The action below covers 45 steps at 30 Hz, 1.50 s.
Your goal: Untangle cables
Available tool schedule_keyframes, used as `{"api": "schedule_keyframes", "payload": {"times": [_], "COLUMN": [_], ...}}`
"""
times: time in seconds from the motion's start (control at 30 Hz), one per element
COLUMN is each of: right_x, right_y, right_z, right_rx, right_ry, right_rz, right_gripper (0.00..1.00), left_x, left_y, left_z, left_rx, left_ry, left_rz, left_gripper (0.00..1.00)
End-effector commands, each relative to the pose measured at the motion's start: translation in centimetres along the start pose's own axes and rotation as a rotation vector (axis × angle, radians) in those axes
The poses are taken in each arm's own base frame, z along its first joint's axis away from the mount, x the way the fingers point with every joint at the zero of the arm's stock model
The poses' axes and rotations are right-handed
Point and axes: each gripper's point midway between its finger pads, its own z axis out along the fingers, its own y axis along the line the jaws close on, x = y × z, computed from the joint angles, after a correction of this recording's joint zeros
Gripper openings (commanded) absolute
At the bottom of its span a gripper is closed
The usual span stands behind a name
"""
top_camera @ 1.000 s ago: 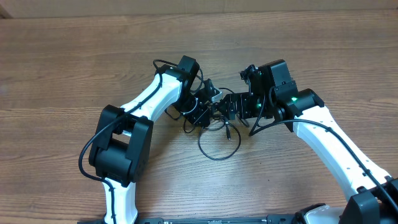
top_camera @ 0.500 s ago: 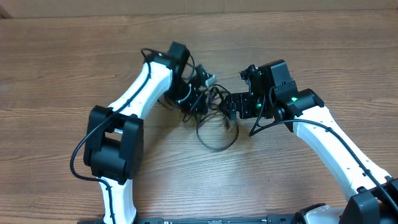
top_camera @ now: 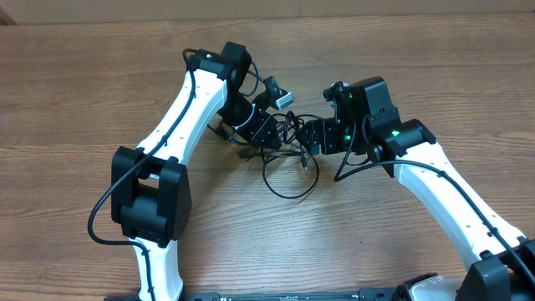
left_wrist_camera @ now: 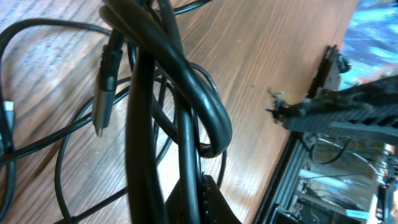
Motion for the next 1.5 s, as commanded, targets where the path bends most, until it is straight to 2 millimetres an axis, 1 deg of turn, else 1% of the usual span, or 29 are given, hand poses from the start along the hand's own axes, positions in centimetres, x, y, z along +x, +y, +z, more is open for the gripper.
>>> {"api": "schedule_keyframes", "payload": {"times": [0.0,0.07,0.2,0.33,0.43,0.53,0.57,0.67,0.73,0.77,0.87,0.97,1.03,1.13,1.2,1.23,1.27,1.3,1.33,1.4,1.47], "right_x": [-0.5,-0.5,-0.6,-0.8,-0.9,-1.0,-1.2,-1.3,-1.3,-1.3,-1.3,-1.4,-1.4,-1.3,-1.2,-1.3,-1.3,-1.3,-1.4,-1.4,-1.4], "right_y": [1.7,2.0,2.1,2.6,2.7,2.7,2.7,2.7,2.7,2.7,2.6,2.5,2.5,3.1,4.0,4.6,5.0,5.1,5.1,5.1,5.1], "right_z": [0.0,0.0,0.0,-0.1,-0.1,-0.1,-0.1,-0.1,-0.1,-0.1,-0.1,-0.1,-0.1,-0.2,-0.4,-0.5,-0.6,-0.6,-0.6,-0.6,-0.6], "right_rx": [-0.093,-0.111,-0.112,-0.143,-0.145,-0.146,-0.147,-0.145,-0.144,-0.144,-0.136,-0.130,-0.131,-0.168,-0.224,-0.258,-0.277,-0.283,-0.282,-0.282,-0.282], "right_ry": [-0.014,-0.014,-0.017,-0.023,-0.025,-0.030,-0.037,-0.043,-0.043,-0.043,-0.045,-0.047,-0.046,-0.039,-0.034,-0.033,-0.035,-0.036,-0.036,-0.036,-0.036], "right_rz": [-0.023,-0.025,-0.004,-0.011,-0.009,-0.012,-0.015,-0.017,-0.018,-0.017,-0.018,-0.017,-0.017,-0.019,-0.025,-0.032,-0.036,-0.038,-0.038,-0.038,-0.038], "right_gripper": [0.71,0.70,0.70,0.70,0.70,0.66,0.56,0.46,0.36,0.27,0.19,0.06,0.04,0.04,0.04,0.04,0.04,0.04,0.04,0.04,0.04], "left_x": [-1.7,-2.1,-2.5,-2.6,-2.8,-3.0,-3.0,-3.0,-3.0,-3.0,-3.0,-3.0,-3.0,-3.1,-3.2,-3.4,-3.4,-3.5,-3.6,-3.9,-4.0], "left_y": [-2.4,-2.9,-3.8,-3.8,-3.9,-4.4,-4.7,-5.1,-5.3,-5.4,-5.4,-5.4,-5.2,-4.2,-2.7,-1.2,-0.4,0.3,1.5,2.9,3.8], "left_z": [-1.1,-1.2,-1.4,-1.4,-1.4,-1.3,-1.2,-0.8,-0.7,-0.6,-0.6,-0.6,-0.6,-0.5,-0.5,-0.6,-0.8,-1.0,-1.5,-2.4,-3.1], "left_rx": [0.092,0.120,0.169,0.168,0.174,0.198,0.204,0.208,0.210,0.210,0.211,0.210,0.203,0.150,0.079,0.014,-0.019,-0.045,-0.081,-0.106,-0.109], "left_ry": [-0.085,-0.104,-0.134,-0.140,-0.147,-0.156,-0.154,-0.144,-0.141,-0.140,-0.140,-0.140,-0.140,-0.128,-0.117,-0.116,-0.120,-0.126,-0.145,-0.180,-0.209], "left_rz": [0.059,0.071,0.112,0.119,0.124,0.128,0.133,0.142,0.149,0.151,0.150,0.150,0.152,0.133,0.040,-0.044,-0.091,-0.137,-0.216,-0.316,-0.374], "left_gripper": [0.04,0.04,0.04,0.04,0.04,0.04,0.04,0.04,0.04,0.04,0.04,0.04,0.04,0.04,0.04,0.04,0.04,0.04,0.04,0.04,0.04]}}
